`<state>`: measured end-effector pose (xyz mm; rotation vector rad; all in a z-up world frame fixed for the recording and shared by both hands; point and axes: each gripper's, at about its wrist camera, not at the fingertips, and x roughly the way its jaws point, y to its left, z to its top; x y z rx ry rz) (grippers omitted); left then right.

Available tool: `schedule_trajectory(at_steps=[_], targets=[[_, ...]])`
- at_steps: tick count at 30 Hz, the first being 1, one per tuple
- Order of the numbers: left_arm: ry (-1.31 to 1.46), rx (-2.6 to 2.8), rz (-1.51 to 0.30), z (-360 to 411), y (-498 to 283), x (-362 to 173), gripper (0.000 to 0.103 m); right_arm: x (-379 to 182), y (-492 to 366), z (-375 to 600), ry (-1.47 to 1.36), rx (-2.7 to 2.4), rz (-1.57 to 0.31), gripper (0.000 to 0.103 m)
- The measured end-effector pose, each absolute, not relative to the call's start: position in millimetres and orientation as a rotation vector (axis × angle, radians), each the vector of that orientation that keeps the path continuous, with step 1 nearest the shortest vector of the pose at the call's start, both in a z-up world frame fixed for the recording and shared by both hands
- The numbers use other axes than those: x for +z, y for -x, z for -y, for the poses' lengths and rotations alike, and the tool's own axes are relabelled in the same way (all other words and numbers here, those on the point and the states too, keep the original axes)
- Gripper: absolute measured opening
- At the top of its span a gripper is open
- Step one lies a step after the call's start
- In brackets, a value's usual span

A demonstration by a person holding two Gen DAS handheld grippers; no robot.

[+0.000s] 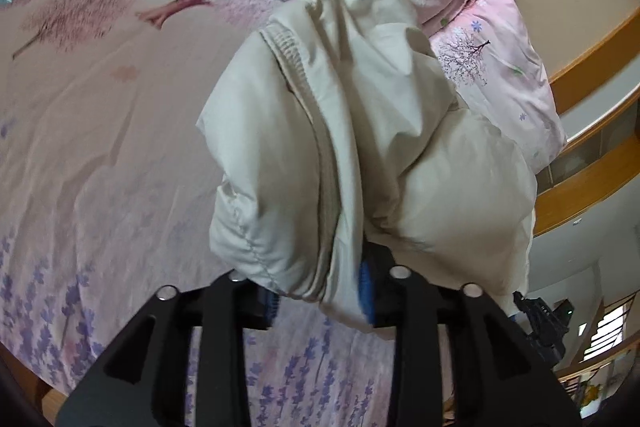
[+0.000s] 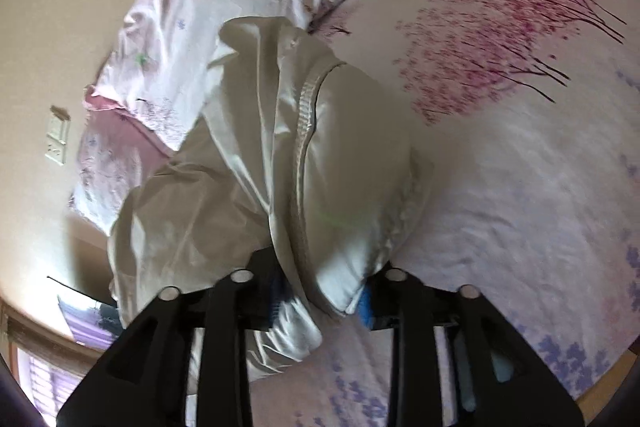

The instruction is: Fold large clothes

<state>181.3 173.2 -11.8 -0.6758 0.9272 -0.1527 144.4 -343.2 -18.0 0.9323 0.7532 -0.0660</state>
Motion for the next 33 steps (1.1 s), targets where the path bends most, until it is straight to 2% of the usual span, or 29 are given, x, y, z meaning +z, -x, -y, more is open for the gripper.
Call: schedule_trajectory(at_steps=[3, 7, 10, 12, 15, 18, 23, 26, 33], targets=[[0.676, -0.146, -0.915, -178.9, -174.9, -10.2, 0.052, -11.0, -135.8, 342.1, -0.863, -0.137, -0.760, 0.056], [0.628, -0.084, -0.877, -192.4, -161.4, -1.4, 0.079, 9.6, -113.6, 347.7, -0.745, -0.290, -0.696, 0.062], [0.512, 0.053, -0.814, -205.5, -153.0, 16.5, 0.083, 35.6, -105.7, 341.3, -0.598, -0.387, -0.647, 0.063], [0.391, 0.144, -0.778, -201.9, -153.4, 30.9, 0.083, 53.0, -114.4, 320.3, -0.503, -0.326, -0.637, 0.071], [0.246, 0.149, -0.714, -183.4, -157.5, 55.7, 0.094, 65.8, -138.1, 276.5, -0.375, -0.162, -0.673, 0.073], [0.128, 0.091, -0.701, -156.0, -173.5, 73.8, 0.095, 73.1, -161.5, 222.5, -0.226, -0.024, -0.681, 0.068], [0.028, 0.006, -0.799, -125.0, -215.7, 74.0, 0.095, 75.3, -205.3, 163.9, -0.094, 0.086, -0.719, 0.060], [-0.028, 0.005, -0.847, -113.0, -240.3, 69.8, 0.095, 73.5, -228.4, 143.6, -0.029, 0.089, -0.763, 0.059], [-0.096, 0.052, -0.949, -108.0, -286.7, 50.6, 0.096, 39.7, -288.8, 131.2, 0.072, 0.059, -1.029, 0.059]])
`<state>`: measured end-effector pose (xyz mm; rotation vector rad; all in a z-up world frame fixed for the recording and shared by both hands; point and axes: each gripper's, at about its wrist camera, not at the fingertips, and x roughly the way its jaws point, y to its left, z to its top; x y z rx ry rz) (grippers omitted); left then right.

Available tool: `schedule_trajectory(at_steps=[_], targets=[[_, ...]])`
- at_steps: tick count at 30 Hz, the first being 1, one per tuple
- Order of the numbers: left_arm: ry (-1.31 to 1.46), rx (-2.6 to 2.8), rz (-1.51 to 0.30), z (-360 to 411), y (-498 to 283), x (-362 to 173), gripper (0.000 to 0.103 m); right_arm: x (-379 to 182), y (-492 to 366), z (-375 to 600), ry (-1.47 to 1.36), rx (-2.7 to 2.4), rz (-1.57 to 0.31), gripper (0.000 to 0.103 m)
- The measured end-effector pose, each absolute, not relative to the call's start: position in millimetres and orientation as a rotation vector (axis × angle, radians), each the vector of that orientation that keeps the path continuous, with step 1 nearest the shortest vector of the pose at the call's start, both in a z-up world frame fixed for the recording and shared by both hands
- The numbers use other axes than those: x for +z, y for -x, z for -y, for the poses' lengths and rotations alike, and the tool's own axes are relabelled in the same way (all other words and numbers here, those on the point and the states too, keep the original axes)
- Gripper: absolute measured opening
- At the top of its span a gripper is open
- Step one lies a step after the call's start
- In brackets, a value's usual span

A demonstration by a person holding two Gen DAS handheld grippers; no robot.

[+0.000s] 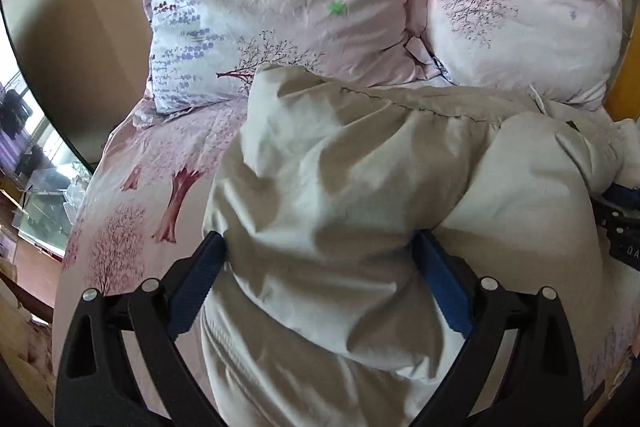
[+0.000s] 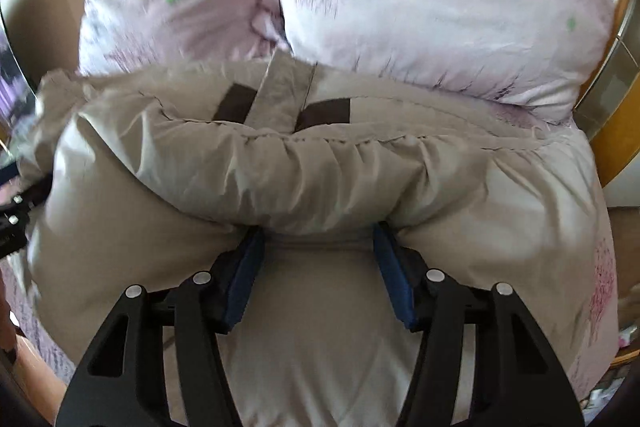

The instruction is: Fold large clothes

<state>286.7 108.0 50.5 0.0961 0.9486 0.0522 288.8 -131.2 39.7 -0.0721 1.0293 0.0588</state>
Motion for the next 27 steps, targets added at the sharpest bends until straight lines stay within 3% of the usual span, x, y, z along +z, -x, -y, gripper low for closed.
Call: schedule_trajectory(at_steps=[13, 14, 15, 17, 21, 27], targets=[[-0.165, 0.094, -0.994, -98.4, -310.3, 37.6, 0.101, 29.7, -303.6, 128.6, 0.090, 0.066, -1.067, 0.063], [-0.162, 0.090, -0.999, -99.9, -310.3, 37.4, 0.101, 30.4, -302.9, 130.0, 0.085, 0.069, -1.060, 0.070], [-0.163, 0.088, -1.000, -100.4, -309.6, 37.2, 0.101, 31.9, -300.6, 131.3, 0.077, 0.071, -1.053, 0.085], [-0.175, 0.082, -0.994, -100.1, -307.0, 36.1, 0.101, 35.5, -294.8, 134.1, 0.070, 0.073, -1.051, 0.099], [-0.190, 0.080, -0.991, -98.5, -307.0, 33.4, 0.101, 41.5, -281.4, 137.5, 0.069, 0.045, -1.008, 0.102], [-0.123, 0.082, -1.043, -103.4, -321.4, 27.7, 0.101, 19.8, -299.4, 134.3, 0.099, -0.014, -1.088, 0.102]])
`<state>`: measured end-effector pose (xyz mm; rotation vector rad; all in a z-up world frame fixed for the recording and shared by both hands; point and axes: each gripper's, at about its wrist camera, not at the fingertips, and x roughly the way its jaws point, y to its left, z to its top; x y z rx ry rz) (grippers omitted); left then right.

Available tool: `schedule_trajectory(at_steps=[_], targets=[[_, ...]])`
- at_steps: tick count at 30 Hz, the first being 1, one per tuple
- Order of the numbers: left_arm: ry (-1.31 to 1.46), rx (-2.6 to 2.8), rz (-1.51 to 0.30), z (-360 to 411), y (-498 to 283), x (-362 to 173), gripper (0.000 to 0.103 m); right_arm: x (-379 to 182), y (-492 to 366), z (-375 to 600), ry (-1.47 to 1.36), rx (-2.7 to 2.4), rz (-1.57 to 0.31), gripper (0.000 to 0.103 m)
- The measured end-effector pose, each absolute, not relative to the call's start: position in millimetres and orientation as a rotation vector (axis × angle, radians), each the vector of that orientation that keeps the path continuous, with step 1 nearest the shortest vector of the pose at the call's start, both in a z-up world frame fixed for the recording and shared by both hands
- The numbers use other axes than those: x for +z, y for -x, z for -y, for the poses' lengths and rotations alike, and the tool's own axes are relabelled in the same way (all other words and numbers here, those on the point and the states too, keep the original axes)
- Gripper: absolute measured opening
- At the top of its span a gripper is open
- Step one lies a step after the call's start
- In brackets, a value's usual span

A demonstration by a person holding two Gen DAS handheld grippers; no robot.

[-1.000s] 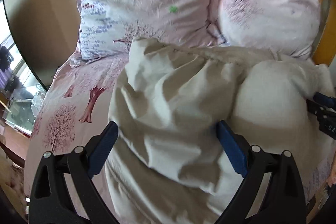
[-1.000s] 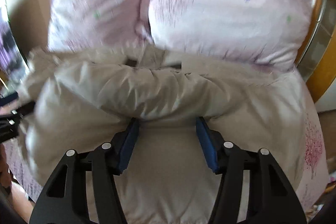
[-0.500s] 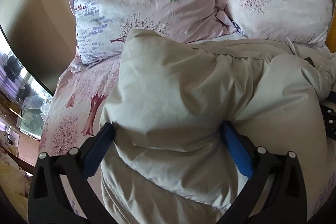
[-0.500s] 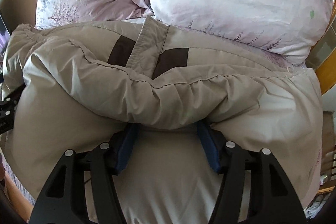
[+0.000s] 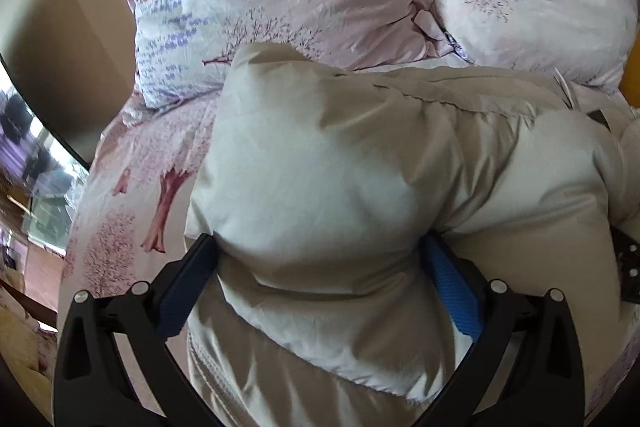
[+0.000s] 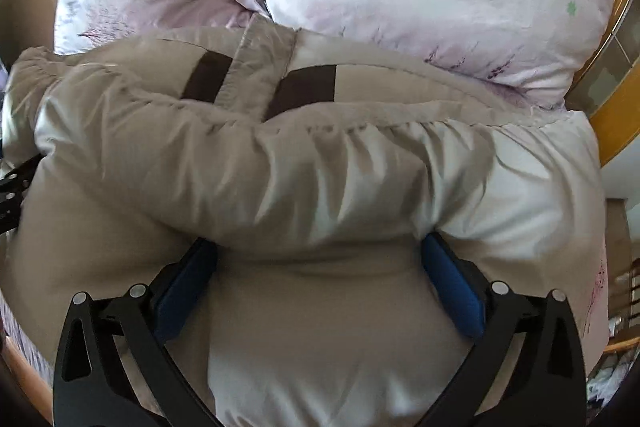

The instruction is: Fold large clothes

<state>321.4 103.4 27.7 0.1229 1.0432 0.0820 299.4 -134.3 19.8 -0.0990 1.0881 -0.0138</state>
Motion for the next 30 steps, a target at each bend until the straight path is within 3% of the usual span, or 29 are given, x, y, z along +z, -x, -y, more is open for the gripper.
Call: schedule_trajectory(at_steps=[8, 14, 20, 30], targets=[[-0.105, 0.071, -1.025, -106.1, -311.7, 36.5, 0.101, 21.9, -294.6, 135.9, 0.095, -0.017, -1.067, 0.102], [0.072, -0.015, -0.952, -163.3, -272.9, 57.3, 0.101, 38.9, -259.0, 145.8, 0.051, -0.011, -0.984, 0.102], [0.326, -0.093, -1.048, -222.9, -268.3, 22.8, 0.101, 29.5, -249.0, 147.7, 0.045, -0.037, -0.947, 0.102], [0.496, -0.236, -1.138, -211.9, -281.8, -16.2, 0.101, 18.2, -259.5, 146.5, 0.048, -0.049, -0.961, 0.102]])
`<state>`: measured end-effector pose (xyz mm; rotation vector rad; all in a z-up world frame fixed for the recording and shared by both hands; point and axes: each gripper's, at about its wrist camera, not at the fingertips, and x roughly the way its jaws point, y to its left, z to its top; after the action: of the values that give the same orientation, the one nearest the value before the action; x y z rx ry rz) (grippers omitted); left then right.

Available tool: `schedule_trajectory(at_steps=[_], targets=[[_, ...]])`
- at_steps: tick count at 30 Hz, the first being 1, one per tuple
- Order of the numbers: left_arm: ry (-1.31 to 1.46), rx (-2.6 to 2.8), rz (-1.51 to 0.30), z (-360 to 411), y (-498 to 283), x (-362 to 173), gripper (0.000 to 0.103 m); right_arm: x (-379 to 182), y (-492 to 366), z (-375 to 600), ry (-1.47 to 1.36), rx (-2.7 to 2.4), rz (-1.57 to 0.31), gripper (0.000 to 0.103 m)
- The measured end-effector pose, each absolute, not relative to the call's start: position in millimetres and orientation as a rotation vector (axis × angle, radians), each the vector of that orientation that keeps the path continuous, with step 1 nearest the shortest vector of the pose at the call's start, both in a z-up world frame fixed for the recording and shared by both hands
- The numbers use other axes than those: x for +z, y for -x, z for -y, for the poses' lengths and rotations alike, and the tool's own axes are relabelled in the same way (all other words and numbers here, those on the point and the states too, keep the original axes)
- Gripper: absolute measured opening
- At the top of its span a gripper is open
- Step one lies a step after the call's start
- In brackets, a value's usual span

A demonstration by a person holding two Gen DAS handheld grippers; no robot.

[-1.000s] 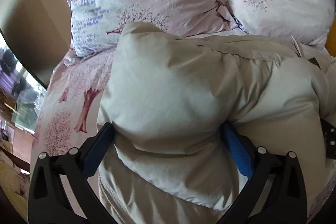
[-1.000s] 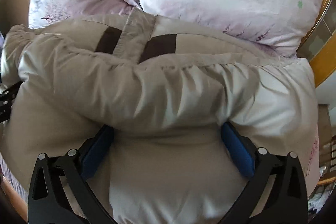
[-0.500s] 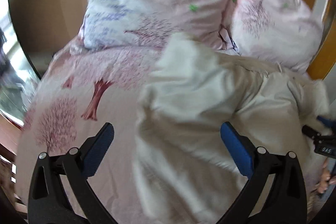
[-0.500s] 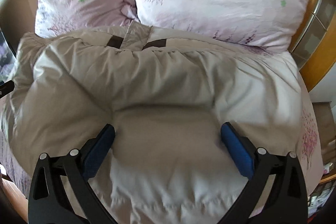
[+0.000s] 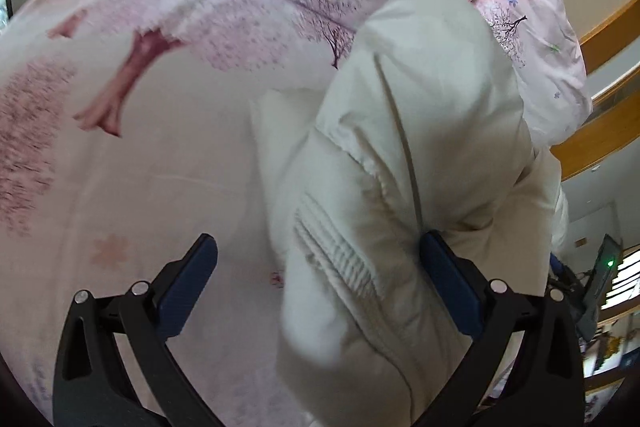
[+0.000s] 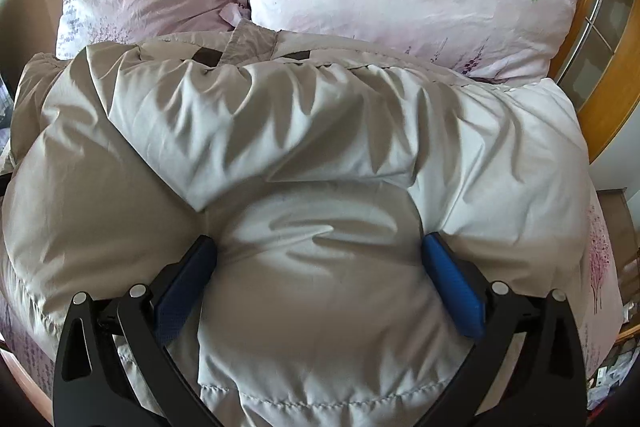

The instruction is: Fold large clothes

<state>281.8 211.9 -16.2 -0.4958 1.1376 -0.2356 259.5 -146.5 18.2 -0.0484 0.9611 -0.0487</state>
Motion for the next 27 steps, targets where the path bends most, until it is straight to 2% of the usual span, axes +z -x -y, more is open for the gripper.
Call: schedule_trajectory(at_steps=[5, 6, 7, 9, 10, 12, 13, 16, 19, 27], targets=[[0.520, -0.232, -1.133, -203.3, -283.9, -17.4, 0.101, 16.3, -261.0, 143.6, 0.056, -0.053, -0.966, 0.102], [0.536, -0.239, -1.138, -201.5, -283.8, -17.6, 0.096, 15.8, -261.4, 143.3, 0.056, -0.054, -0.966, 0.102], [0.568, -0.263, -1.140, -199.7, -283.7, -18.5, 0.082, 15.3, -261.6, 143.2, 0.054, -0.055, -0.966, 0.102], [0.632, -0.273, -1.148, -198.3, -282.1, -21.0, 0.073, 14.5, -261.9, 143.3, 0.052, -0.055, -0.966, 0.102], [0.633, -0.273, -1.143, -196.7, -281.3, -19.9, 0.064, 14.3, -262.3, 143.3, 0.050, -0.054, -0.966, 0.102], [0.617, -0.264, -1.130, -189.7, -278.3, -12.9, 0.054, 14.2, -262.3, 142.9, 0.048, -0.056, -0.965, 0.102], [0.614, -0.262, -1.123, -187.3, -277.2, -9.0, 0.045, 14.0, -262.6, 143.0, 0.050, -0.057, -0.965, 0.102], [0.610, -0.270, -1.097, -182.0, -277.2, 6.5, 0.028, 12.8, -264.2, 141.4, 0.059, -0.066, -0.964, 0.102], [0.632, -0.289, -1.051, -178.4, -277.8, 26.2, 0.024, 10.6, -265.5, 141.4, 0.065, -0.079, -0.962, 0.102], [0.599, -0.393, -0.899, -150.5, -270.6, 94.2, 0.022, 6.7, -273.8, 141.5, 0.079, -0.105, -0.967, 0.102]])
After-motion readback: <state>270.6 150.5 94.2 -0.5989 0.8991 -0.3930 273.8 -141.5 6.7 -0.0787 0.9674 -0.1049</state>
